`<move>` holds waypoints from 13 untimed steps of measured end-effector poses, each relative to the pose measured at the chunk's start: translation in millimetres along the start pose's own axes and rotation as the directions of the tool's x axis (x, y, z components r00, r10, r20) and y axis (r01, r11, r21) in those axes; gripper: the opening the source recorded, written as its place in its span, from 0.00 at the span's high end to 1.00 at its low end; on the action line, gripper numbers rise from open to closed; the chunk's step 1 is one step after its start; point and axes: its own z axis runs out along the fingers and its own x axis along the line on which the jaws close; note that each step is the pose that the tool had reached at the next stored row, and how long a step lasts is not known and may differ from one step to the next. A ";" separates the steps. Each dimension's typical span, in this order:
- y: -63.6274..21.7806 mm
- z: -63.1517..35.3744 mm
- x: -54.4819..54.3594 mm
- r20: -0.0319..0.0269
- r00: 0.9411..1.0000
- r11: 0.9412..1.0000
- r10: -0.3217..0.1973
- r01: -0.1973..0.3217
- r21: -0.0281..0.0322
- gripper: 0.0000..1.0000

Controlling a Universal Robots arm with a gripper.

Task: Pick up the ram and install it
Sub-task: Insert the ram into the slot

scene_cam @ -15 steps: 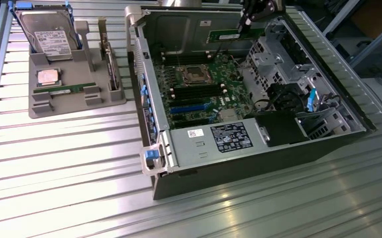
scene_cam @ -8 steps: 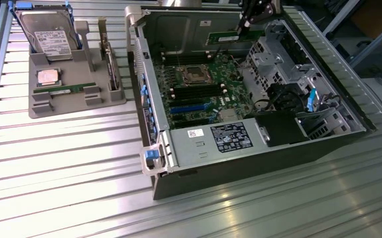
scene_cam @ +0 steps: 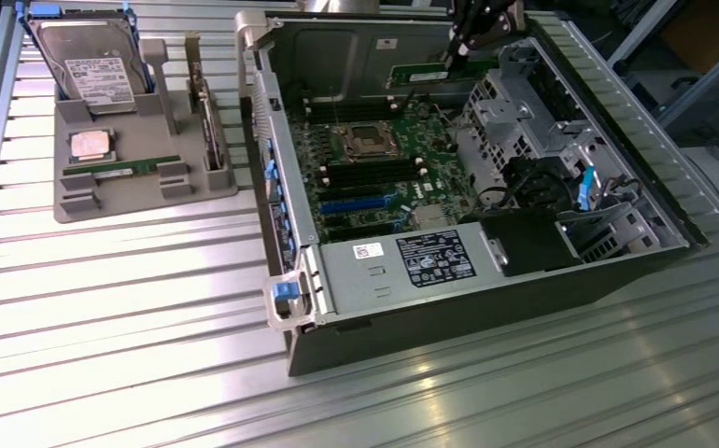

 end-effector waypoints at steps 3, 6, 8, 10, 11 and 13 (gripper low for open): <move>-0.1 1.1 0.0 0.000 1.000 1.000 0.000 0.000 0.000 0.88; -0.2 3.5 0.0 0.000 1.000 1.000 0.000 0.000 0.000 0.88; -0.2 4.9 0.1 0.000 1.000 1.000 0.000 0.000 0.000 0.88; -0.3 5.9 0.1 0.000 1.000 1.000 0.000 0.000 0.000 0.88; -0.3 6.4 0.1 0.000 1.000 1.000 0.000 0.000 0.000 0.88; -0.3 7.2 0.1 0.000 1.000 1.000 0.000 0.000 0.000 0.88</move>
